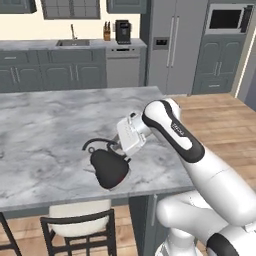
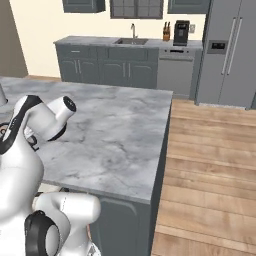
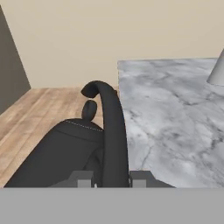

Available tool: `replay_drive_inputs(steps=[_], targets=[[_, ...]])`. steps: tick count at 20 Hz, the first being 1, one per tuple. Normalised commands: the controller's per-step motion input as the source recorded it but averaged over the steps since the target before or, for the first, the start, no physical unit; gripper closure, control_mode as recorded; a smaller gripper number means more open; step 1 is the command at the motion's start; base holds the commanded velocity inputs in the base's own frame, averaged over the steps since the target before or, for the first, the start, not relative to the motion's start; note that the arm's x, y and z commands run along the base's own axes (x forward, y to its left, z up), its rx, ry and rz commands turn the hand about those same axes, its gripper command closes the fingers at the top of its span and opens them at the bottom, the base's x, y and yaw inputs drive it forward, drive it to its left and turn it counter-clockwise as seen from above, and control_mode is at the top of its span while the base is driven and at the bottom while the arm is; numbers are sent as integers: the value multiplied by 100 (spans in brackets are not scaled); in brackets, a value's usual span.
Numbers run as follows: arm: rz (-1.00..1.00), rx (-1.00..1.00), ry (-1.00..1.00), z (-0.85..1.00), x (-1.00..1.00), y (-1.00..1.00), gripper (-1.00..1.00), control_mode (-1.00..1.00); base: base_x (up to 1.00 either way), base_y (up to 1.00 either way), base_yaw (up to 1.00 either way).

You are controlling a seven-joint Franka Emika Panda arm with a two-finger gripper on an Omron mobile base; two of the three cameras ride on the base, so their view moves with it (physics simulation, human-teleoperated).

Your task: The kettle is done boiling. Turn off the stove, then wait for 300 timesteps before moving the kettle to the dining table.

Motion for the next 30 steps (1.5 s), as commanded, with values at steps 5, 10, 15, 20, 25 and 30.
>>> replay_drive_inputs(steps=[5, 10, 15, 20, 25, 30], targets=[[0, 0, 0, 0, 0, 0, 100, 100, 26, 0, -3], [0, 0, -1, -1, 19, 0, 100, -100, 13, 0, 0], [0, 0, -3, -9, 34, 0, 100, -100, 0, 0, 0], [1, 0, -3, -11, 0, 0, 100, -100, 0, 0, 0], [0, 6, -12, -24, 19, 4, 100, -100, 0, 0, 0], [0, 8, -11, -33, 32, 22, 100, -100, 0, 0, 0]])
